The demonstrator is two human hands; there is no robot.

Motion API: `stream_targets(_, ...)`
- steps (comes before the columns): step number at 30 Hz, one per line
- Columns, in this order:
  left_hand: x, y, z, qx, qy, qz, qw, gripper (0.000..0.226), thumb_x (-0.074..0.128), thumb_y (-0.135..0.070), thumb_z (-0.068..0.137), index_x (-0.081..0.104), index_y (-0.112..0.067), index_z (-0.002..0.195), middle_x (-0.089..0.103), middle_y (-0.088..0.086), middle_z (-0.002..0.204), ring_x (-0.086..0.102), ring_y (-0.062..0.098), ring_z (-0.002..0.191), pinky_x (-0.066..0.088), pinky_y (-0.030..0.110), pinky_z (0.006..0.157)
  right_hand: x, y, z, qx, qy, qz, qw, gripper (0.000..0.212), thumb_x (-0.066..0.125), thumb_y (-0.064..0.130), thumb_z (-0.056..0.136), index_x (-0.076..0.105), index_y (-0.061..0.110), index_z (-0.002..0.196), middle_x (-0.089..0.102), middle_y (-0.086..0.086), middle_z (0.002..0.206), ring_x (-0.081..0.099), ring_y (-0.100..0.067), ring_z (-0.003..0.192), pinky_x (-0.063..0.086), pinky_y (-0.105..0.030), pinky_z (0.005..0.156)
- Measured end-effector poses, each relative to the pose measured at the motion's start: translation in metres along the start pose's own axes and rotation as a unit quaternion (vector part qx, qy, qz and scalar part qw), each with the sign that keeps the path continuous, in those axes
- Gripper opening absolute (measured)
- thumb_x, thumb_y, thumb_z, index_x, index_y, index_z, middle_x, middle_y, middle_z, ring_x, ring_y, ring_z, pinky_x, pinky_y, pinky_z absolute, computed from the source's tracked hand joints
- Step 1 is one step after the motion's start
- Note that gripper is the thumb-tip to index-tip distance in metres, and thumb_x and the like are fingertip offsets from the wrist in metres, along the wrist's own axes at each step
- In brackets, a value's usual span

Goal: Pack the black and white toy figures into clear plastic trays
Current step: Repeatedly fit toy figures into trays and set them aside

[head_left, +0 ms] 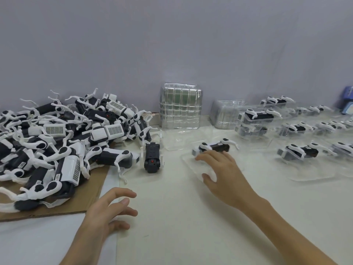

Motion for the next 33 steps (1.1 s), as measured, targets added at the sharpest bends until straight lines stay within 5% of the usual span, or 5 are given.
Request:
stream_targets(7, -0.004, 0.002, 0.003, -0.003, 0.004, 0.005, 1.000, 0.019, 0.075, -0.022, 0.057, 0.076, -0.023, 0.075, 0.069, -0.003, 0.073, 0.071, 0.018, 0.070, 0.049, 0.030, 0.053, 0.019, -0.003, 0.044, -0.018, 0.018, 0.024, 0.999, 0.046, 0.056, 0.006, 0.095, 0.054, 0.025, 0.137, 0.052, 0.008, 0.137, 0.036, -0.012, 0.140, 0.007, -0.039, 0.123)
stream_targets(14, -0.003, 0.002, 0.002, -0.009, 0.006, 0.001, 1.000, 0.018, 0.065, -0.028, 0.065, 0.076, -0.022, 0.077, 0.071, -0.003, 0.079, 0.071, 0.019, 0.070, 0.050, 0.029, 0.052, 0.019, -0.039, 0.064, 0.004, -0.002, 0.014, 1.000, 0.046, 0.057, 0.001, 0.093, 0.056, 0.021, 0.135, 0.054, 0.003, 0.135, 0.044, -0.016, 0.133, 0.007, -0.044, 0.124)
stream_targets(25, -0.004, 0.004, 0.003, -0.006, 0.015, 0.012, 1.000, 0.022, 0.079, -0.019, 0.056, 0.076, -0.022, 0.077, 0.071, -0.004, 0.078, 0.070, 0.019, 0.069, 0.050, 0.028, 0.051, 0.002, -0.078, 0.062, 0.027, -0.018, 0.009, 0.999, 0.047, 0.057, 0.000, 0.093, 0.058, 0.023, 0.134, 0.052, 0.003, 0.140, 0.053, -0.013, 0.126, 0.004, -0.040, 0.125)
stream_targets(33, -0.003, 0.006, 0.004, -0.005, -0.008, 0.025, 1.000, 0.020, 0.061, -0.011, 0.083, 0.076, -0.022, 0.075, 0.070, -0.006, 0.077, 0.070, 0.018, 0.068, 0.049, 0.029, 0.051, -0.007, -0.105, 0.066, 0.064, -0.044, -0.054, 0.996, 0.048, 0.056, -0.002, 0.090, 0.059, 0.023, 0.132, 0.056, 0.003, 0.136, 0.049, -0.016, 0.130, 0.002, -0.049, 0.123)
Point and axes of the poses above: each hand's wrist, its own z-axis towards the middle knuckle, its own x-axis out of the palm, y = z × x, the point moved 2 cm from there along z, towards the middle knuckle
